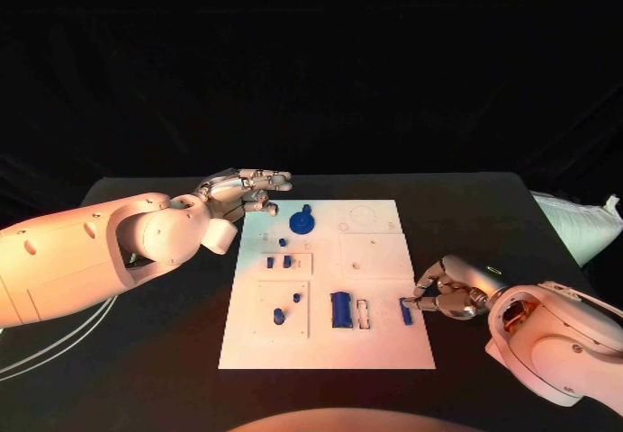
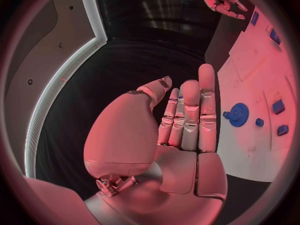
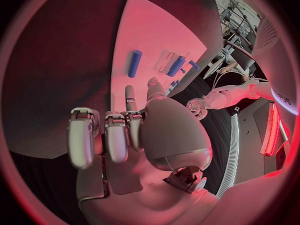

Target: Assemble the parts on the task board

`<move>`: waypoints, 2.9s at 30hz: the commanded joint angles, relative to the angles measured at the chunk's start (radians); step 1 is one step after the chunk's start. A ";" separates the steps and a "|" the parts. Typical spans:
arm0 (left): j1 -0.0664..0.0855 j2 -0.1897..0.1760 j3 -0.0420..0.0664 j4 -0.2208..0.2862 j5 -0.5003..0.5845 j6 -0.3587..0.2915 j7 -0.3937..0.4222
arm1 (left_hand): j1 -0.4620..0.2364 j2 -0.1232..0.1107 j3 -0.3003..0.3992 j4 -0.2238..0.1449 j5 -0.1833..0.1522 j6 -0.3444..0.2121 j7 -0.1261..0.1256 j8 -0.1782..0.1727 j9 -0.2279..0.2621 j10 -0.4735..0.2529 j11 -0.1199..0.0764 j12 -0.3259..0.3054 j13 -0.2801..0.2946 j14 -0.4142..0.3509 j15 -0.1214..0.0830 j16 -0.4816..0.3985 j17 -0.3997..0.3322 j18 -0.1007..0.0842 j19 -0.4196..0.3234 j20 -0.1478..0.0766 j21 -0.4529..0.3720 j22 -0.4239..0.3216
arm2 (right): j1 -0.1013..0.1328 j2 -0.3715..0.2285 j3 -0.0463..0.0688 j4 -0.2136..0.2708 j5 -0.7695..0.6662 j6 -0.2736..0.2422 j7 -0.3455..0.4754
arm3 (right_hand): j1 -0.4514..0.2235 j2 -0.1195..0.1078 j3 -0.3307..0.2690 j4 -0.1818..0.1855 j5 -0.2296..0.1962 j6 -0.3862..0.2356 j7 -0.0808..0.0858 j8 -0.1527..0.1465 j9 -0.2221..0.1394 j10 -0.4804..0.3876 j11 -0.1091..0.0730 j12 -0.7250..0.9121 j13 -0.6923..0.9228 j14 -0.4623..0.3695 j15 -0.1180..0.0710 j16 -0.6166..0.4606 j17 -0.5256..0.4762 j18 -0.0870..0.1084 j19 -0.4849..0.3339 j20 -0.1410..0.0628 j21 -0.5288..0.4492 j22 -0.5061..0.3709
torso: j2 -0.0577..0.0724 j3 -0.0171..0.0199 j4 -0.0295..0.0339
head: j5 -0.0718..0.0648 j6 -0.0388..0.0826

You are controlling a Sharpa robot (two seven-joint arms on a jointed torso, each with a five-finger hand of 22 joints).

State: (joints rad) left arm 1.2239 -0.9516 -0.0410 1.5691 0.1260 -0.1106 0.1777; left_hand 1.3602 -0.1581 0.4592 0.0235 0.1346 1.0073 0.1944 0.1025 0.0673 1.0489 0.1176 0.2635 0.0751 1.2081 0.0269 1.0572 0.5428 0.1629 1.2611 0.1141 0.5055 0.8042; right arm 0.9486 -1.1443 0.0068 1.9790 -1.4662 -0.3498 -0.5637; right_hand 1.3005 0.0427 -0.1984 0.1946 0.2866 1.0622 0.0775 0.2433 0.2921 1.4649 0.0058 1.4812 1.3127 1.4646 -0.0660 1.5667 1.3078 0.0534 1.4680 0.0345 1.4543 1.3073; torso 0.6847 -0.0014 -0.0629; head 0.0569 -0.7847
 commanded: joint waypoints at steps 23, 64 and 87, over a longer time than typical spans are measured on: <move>0.000 0.001 0.000 0.001 -0.011 0.022 0.003 | 0.002 0.008 -0.001 -0.003 0.005 -0.005 -0.001 0.004 0.001 -0.006 0.001 0.003 -0.001 -0.004 -0.001 0.001 -0.001 0.018 0.001 0.006 -0.004 -0.001 | -0.030 0.079 -0.001 -0.048 -0.110 0.120 -0.079 | 0.034 0.010 0.000 -0.015 0.008 0.036 -0.009 -0.013 -0.001 0.072 -0.015 -0.012 0.203 0.106 -0.008 0.003 0.262 -0.009 0.030 -0.002 -0.010 0.084 | 0.001 -0.0008 0.0032 | 0.005 -0.006; -0.001 0.001 0.000 0.003 -0.012 0.021 0.003 | 0.002 0.011 -0.002 -0.004 0.005 -0.004 -0.002 0.006 0.001 -0.007 0.000 0.007 -0.001 -0.005 -0.001 0.002 -0.003 0.018 0.002 0.006 -0.005 -0.002 | -0.052 0.139 -0.002 -0.038 -0.207 0.091 -0.160 | 0.043 -0.074 0.556 -0.138 -0.006 0.087 -0.010 -0.101 -0.013 0.074 -0.020 -0.019 0.206 0.106 -0.013 0.004 0.263 -0.012 0.035 -0.009 -0.005 0.096 | 0.000 -0.0014 0.0023 | 0.015 -0.009; -0.001 0.002 0.000 0.009 -0.014 0.022 0.003 | 0.002 0.011 -0.002 -0.005 0.005 -0.004 -0.002 0.006 0.001 -0.007 0.000 0.008 -0.001 -0.006 -0.001 0.002 -0.003 0.018 0.002 0.006 -0.005 -0.002 | -0.047 0.158 0.004 -0.008 0.078 -0.103 -0.143 | -0.107 -0.154 0.583 -0.075 -0.013 0.110 -0.021 -0.097 0.008 0.081 -0.027 -0.007 0.213 0.106 -0.019 0.004 0.263 -0.013 0.039 -0.014 -0.002 0.101 | 0.000 -0.0018 0.0031 | 0.011 -0.011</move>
State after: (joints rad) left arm 1.2225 -0.9515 -0.0414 1.5752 0.1153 -0.1064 0.1755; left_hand 1.3602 -0.1581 0.4592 0.0236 0.1346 1.0074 0.1942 0.1025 0.0673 1.0489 0.1176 0.2672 0.0750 1.2081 0.0269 1.0572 0.5404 0.1628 1.2611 0.1140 0.5055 0.8031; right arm 0.9016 -0.9902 0.0105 1.9728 -1.4636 -0.4387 -0.6925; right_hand 1.2008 -0.1089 0.3861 0.1172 0.2711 1.1556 0.0667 0.1480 0.3002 1.4653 -0.0163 1.4693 1.3082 1.4645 -0.0773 1.5667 1.3077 0.0533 1.4680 0.0269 1.4466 1.3074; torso 0.6849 -0.0034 -0.0602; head 0.0684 -0.7953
